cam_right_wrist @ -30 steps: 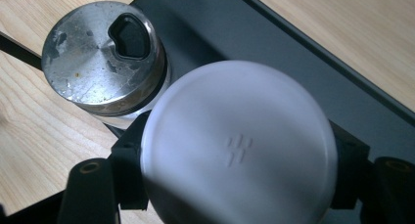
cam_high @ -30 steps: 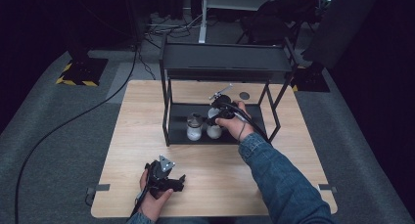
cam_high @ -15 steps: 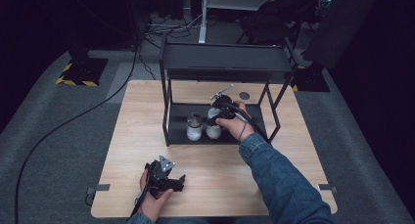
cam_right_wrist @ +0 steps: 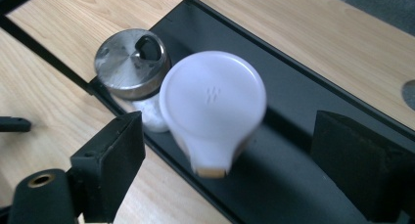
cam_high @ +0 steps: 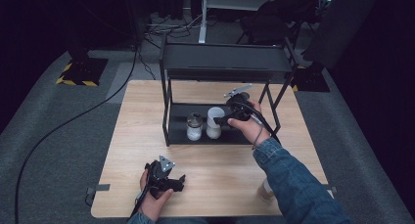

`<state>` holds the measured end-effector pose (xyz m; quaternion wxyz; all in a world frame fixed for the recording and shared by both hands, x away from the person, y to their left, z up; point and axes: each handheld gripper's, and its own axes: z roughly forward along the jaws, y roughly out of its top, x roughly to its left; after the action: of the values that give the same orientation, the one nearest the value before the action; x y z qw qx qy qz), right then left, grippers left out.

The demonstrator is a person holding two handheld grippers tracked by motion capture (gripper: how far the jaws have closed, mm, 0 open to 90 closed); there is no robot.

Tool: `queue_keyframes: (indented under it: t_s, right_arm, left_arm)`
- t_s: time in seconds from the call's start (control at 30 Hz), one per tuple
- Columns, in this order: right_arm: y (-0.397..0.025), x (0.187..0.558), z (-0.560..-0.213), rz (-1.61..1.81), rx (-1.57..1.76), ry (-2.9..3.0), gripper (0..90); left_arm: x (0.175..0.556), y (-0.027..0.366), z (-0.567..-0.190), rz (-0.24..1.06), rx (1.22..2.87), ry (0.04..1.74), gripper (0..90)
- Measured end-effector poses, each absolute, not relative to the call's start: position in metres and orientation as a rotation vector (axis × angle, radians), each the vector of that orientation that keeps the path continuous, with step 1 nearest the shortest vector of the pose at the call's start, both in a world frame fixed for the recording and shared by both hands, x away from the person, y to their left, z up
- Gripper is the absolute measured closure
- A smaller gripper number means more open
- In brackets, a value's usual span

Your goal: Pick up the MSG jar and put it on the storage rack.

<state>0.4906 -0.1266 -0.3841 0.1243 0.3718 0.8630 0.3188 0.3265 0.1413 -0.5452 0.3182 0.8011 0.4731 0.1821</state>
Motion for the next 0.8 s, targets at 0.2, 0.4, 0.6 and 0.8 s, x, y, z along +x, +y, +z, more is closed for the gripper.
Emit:
queue_keyframes:
  t_s: [0.2,0.4,0.6,0.8]
  right_arm:
    - [-0.146,0.473,-0.373,0.958,1.091,2.491,12.8]
    - [-0.164,0.455,-0.363,0.996,1.094,2.466,12.8]
    - [-0.180,0.438,-0.356,1.013,1.092,2.439,12.8]
    - [-0.191,0.420,-0.350,1.028,1.083,2.428,12.8]
  left_arm:
    - [0.326,0.141,-0.545,0.479,2.102,1.247,2.1]
    - [0.326,0.141,-0.545,0.479,2.101,1.248,2.1]
    - [0.327,0.141,-0.545,0.478,2.102,1.248,2.0]
    - [0.327,0.141,-0.545,0.480,2.102,1.248,2.0]
